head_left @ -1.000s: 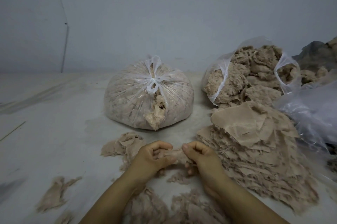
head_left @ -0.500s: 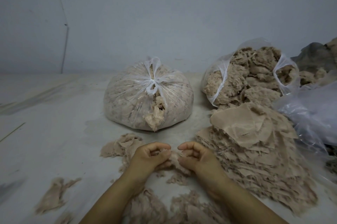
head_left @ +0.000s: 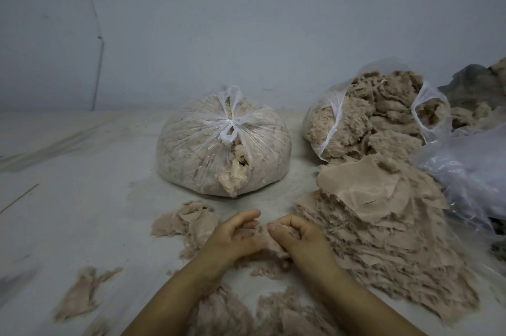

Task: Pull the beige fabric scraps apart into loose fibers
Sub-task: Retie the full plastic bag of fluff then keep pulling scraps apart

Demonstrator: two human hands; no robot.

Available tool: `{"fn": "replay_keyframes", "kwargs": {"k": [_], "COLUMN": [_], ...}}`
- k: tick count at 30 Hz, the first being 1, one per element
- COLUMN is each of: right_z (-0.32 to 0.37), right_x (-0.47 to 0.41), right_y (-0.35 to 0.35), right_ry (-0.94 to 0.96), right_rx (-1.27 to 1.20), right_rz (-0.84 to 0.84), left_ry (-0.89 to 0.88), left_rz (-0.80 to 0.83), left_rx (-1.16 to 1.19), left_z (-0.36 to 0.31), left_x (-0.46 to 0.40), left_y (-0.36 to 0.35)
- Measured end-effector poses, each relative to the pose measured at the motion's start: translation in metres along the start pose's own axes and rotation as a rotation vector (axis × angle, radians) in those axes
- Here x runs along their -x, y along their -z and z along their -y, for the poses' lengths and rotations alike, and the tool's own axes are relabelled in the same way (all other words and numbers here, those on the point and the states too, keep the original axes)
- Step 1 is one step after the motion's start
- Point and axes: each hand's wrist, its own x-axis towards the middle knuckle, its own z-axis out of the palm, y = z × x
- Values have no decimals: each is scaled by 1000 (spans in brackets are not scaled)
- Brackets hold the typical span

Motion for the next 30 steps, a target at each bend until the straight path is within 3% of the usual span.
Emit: {"fn": "replay_keyframes", "kwargs": {"k": [2, 5, 9, 12, 15, 21, 27, 30], "right_z": [1, 2, 3, 3, 1, -1, 1, 1], "right_x": [1, 1, 1, 0, 2, 2, -6, -5], "right_y": [-3, -6, -2, 0, -3, -5, 2, 6], "right_ry": [10, 51, -8, 8, 36, 70, 55, 90], "right_rx": [27, 60, -123, -169, -167, -142, -211, -152], "right_rz": [22, 9, -34, -53, -40, -77, -220, -200], "left_ry": [-52, -139, -105, 15, 119, -46, 130, 127], "left_rz": [-43, -248, -415, -238, -16, -34, -59, -10], "left_rx": [-45, -69, 99, 225, 65, -42, -67, 25], "left_z": [-1, -1, -4, -9, -8, -4, -7, -9], "left_x": [0, -4, -8, -5, 0, -1, 0, 2], "left_y": [-3, -4, 10, 14, 7, -4, 12, 16]}}
